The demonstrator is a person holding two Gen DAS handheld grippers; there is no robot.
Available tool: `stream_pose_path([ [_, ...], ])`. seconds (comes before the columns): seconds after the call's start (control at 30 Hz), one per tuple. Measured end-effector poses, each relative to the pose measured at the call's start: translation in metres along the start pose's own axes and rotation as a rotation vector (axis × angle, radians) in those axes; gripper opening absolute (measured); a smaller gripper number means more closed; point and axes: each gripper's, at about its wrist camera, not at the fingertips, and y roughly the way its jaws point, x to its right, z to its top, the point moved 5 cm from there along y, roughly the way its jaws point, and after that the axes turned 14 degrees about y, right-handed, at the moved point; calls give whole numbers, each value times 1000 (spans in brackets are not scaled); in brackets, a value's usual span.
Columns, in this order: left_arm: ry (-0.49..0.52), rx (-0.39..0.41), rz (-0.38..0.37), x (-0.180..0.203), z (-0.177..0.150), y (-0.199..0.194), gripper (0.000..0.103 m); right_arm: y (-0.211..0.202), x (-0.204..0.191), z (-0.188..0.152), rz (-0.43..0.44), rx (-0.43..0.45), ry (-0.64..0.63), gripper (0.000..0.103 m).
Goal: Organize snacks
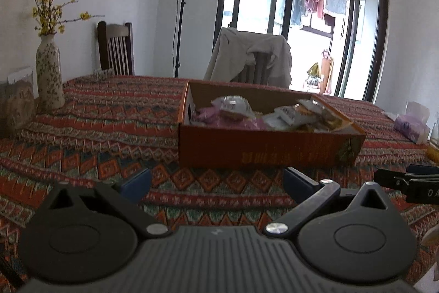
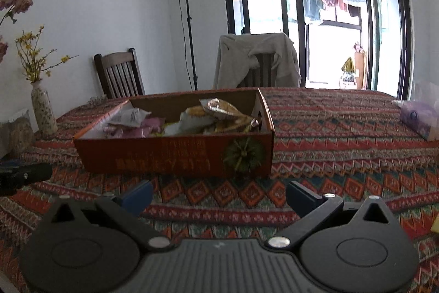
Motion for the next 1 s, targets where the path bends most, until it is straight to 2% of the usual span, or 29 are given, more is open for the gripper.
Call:
stream_pose_path([
  [0.5,11,-22,-34,14,-10,-4,103,-5,-1,-16,8,-30,20,103],
  [1.0,14,-36,-50,19,-13,-4,103,-9,-2,-17,11,-31,18,103],
])
